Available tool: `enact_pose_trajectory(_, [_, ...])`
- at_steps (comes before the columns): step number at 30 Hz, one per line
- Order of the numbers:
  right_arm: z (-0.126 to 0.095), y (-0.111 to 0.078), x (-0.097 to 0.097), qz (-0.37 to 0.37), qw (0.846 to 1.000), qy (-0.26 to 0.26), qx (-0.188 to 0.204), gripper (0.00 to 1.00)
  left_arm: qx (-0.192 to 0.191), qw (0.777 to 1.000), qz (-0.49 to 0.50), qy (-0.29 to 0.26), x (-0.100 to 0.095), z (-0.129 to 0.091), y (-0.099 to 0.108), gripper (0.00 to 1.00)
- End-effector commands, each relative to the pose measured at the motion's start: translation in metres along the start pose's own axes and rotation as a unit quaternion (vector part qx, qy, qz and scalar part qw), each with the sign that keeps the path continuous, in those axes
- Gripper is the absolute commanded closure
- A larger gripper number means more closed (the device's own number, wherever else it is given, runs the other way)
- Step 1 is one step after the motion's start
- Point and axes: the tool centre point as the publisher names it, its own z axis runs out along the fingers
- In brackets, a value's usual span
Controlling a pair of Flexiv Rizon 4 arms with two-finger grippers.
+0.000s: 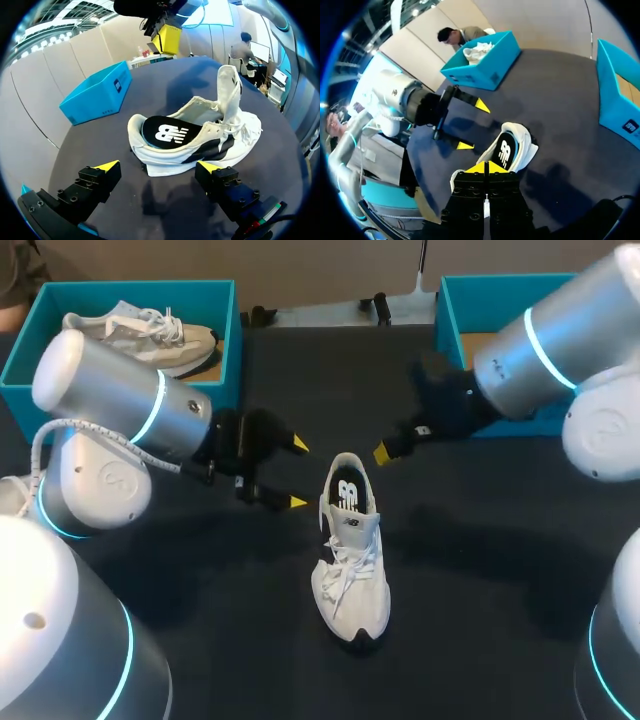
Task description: Take the shoe out of the shoebox, open the shoe tongue, remove and reinsert the insole, then place the shoe into the shoebox
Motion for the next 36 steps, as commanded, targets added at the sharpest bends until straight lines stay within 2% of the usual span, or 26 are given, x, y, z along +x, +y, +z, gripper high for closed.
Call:
enact_pose_trajectory(1, [0.008,0.005,0.011,0.013,0.997,-0.072,0.014,1.00,0.006,1.000,-0.001,0.006,0.000,-0.022,0.006,0.00])
enact_pose_trajectory(12, [0.028,0.002,0.017,0.044,0.991,-0.128,0.025,1.00,0.011,1.000,-0.006,0.015,-0.022,-0.067,0.006,0.00])
enact_pose_trajectory(15, [0.033,0.001,0.018,0.056,0.988,-0.146,-0.007,1.00,-0.008,1.000,-0.029,0.007,-0.027,-0.075,0.003,0.00])
enact_pose_trajectory(20, [0.043,-0.002,0.020,0.073,0.979,-0.187,-0.034,1.00,-0.016,0.999,-0.038,0.006,-0.036,-0.086,0.000,0.00])
enact_pose_trajectory(23, [0.048,-0.004,0.021,0.080,0.975,-0.206,-0.032,1.00,-0.014,0.999,-0.034,0.005,-0.041,-0.096,-0.003,0.00])
enact_pose_trajectory(36, [0.053,-0.008,0.020,0.090,0.973,-0.208,-0.034,1.00,-0.014,0.998,-0.031,0.055,-0.059,-0.130,-0.009,0.00])
